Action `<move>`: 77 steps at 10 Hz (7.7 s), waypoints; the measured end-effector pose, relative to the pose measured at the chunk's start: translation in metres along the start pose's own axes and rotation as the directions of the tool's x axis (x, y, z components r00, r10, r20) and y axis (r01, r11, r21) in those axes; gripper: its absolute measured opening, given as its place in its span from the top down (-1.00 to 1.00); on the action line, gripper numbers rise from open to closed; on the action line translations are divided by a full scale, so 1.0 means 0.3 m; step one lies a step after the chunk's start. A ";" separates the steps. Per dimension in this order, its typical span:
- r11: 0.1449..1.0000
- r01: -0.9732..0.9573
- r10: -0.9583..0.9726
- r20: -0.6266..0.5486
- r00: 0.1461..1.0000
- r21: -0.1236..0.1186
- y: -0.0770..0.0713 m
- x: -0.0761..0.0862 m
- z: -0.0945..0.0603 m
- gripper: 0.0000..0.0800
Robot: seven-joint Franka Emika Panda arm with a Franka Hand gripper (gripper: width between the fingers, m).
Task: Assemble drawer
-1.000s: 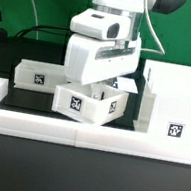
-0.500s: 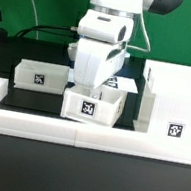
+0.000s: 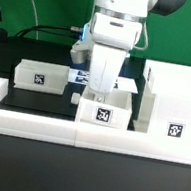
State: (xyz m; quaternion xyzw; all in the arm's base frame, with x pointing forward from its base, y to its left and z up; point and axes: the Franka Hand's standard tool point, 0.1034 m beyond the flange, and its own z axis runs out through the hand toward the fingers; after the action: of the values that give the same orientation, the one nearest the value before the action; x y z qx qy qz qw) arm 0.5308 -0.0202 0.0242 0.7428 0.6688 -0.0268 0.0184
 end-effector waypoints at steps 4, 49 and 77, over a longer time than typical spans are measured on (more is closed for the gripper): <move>1.000 -0.003 0.003 0.000 1.000 0.002 -0.002 -0.006 0.003 0.90; 0.998 0.028 -0.029 -0.028 0.999 -0.050 0.013 0.102 0.017 0.90; 0.999 0.032 -0.033 -0.003 0.999 -0.040 -0.004 0.098 0.033 0.89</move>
Offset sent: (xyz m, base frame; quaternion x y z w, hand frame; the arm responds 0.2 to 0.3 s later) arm 0.0000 0.0000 0.0000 0.0000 0.0000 0.0000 1.0000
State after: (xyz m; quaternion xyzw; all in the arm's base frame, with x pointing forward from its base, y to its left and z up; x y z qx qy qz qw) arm 0.5326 0.0086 0.0123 0.7313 0.6812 -0.0123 0.0316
